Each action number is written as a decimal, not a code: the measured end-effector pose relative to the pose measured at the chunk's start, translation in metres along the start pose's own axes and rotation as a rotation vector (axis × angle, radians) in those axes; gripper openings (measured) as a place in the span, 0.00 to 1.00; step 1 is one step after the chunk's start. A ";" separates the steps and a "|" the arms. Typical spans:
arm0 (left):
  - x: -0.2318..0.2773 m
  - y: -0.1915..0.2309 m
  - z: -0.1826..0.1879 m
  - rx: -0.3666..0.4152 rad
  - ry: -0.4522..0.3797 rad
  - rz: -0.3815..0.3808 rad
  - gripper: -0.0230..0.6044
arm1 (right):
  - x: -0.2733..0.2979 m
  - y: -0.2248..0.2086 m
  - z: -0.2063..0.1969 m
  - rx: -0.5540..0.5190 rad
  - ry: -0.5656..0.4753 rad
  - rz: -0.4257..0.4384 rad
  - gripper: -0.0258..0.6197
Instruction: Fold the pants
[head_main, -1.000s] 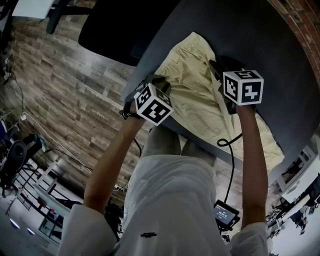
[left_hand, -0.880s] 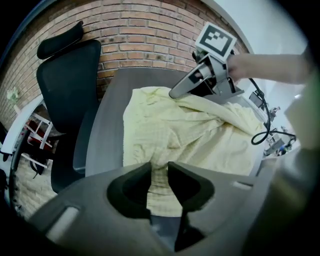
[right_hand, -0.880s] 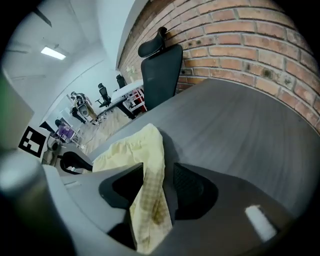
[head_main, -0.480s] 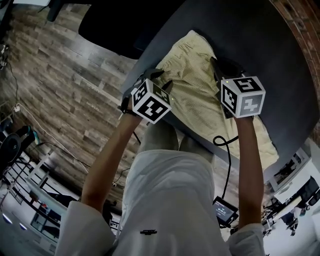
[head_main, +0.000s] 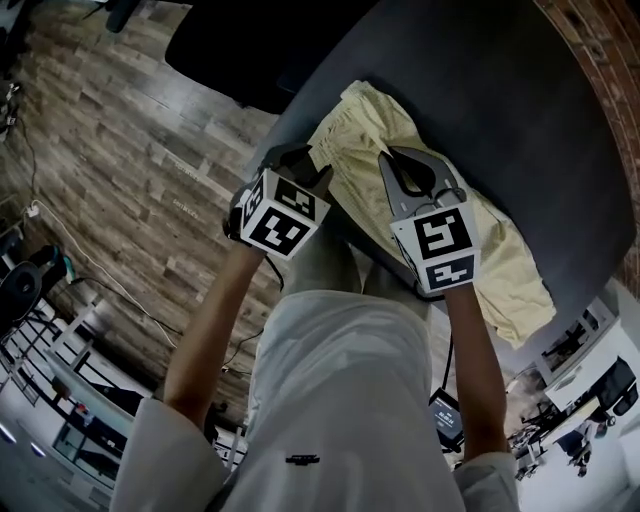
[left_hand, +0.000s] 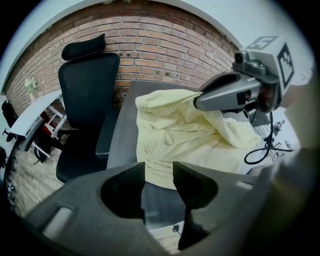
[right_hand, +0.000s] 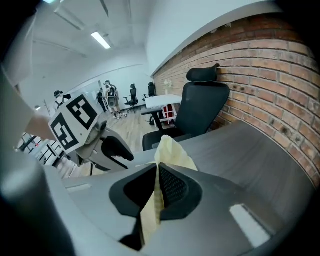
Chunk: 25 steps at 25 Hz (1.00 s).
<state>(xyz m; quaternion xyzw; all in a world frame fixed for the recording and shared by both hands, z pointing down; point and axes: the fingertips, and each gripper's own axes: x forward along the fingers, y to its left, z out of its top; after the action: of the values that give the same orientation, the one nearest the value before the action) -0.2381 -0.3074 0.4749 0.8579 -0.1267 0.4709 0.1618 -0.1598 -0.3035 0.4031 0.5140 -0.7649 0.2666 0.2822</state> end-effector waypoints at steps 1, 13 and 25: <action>-0.002 0.000 -0.004 -0.007 0.002 0.003 0.32 | 0.003 0.009 -0.003 -0.005 0.007 0.008 0.07; -0.016 0.008 -0.044 -0.038 0.047 0.052 0.32 | 0.048 0.108 -0.074 -0.065 0.228 0.210 0.27; 0.014 -0.004 -0.014 0.041 0.043 0.012 0.32 | -0.011 0.073 -0.100 -0.056 0.176 0.050 0.27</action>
<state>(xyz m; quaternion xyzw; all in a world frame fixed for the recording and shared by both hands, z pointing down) -0.2396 -0.2994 0.4934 0.8499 -0.1188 0.4927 0.1441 -0.2085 -0.2029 0.4563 0.4611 -0.7569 0.2965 0.3559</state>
